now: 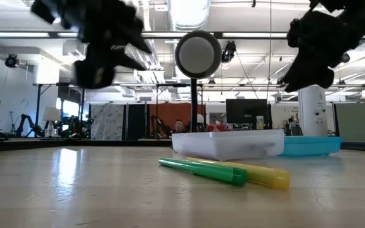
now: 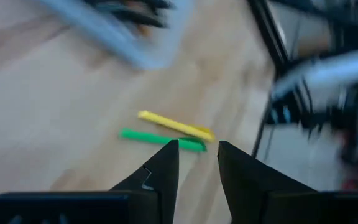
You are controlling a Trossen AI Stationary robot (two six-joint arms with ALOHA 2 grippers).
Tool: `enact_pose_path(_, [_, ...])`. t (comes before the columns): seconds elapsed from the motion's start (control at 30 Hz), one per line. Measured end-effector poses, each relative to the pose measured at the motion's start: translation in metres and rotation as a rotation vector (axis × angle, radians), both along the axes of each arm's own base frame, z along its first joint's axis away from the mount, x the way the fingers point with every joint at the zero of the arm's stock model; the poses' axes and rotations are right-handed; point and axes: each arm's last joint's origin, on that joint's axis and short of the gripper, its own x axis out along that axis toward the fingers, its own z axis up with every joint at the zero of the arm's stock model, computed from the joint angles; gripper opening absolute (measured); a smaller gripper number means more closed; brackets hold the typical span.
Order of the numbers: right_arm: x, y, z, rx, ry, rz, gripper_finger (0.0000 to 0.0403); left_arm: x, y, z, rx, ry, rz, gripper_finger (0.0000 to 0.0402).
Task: Pick & place school supplies into a supply box
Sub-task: Put the green highlighter pen into the supply box
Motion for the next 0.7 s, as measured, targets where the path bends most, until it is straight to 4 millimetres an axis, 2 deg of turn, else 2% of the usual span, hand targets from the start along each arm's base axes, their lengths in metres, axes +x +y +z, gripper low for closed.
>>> enact_pose_path(0.07, [-0.003, -0.002, -0.003, 0.025, 0.004, 0.007, 0.0171, 0.014, -0.009, 0.007, 0.082, 0.011, -0.126, 0.0096])
enact_pose_path(0.17, [-0.006, -0.006, -0.007, 0.084, 0.007, 0.029, 0.0171, 0.029, -0.022, 0.006, 0.209, 0.136, -0.356, 0.0096])
enact_pose_path(0.33, [-0.006, -0.014, -0.008, 0.078, 0.011, 0.026, 0.0171, 0.042, -0.033, -0.002, 0.406, 0.306, -0.621, 0.0096])
enact_pose_path(0.43, [-0.005, -0.018, -0.005, 0.068, 0.007, 0.025, 0.0171, 0.046, -0.039, -0.005, 0.557, 0.275, -0.770, 0.0096])
enact_pose_path(0.57, [-0.005, -0.020, -0.001, 0.048, 0.015, 0.049, 0.0171, 0.054, -0.048, -0.006, 0.841, 0.172, -0.942, 0.0096])
enact_pose_path(0.7, [-0.006, -0.022, -0.001, 0.049, 0.024, 0.043, 0.0171, 0.063, -0.052, -0.016, 0.954, 0.100, -1.037, 0.0096])
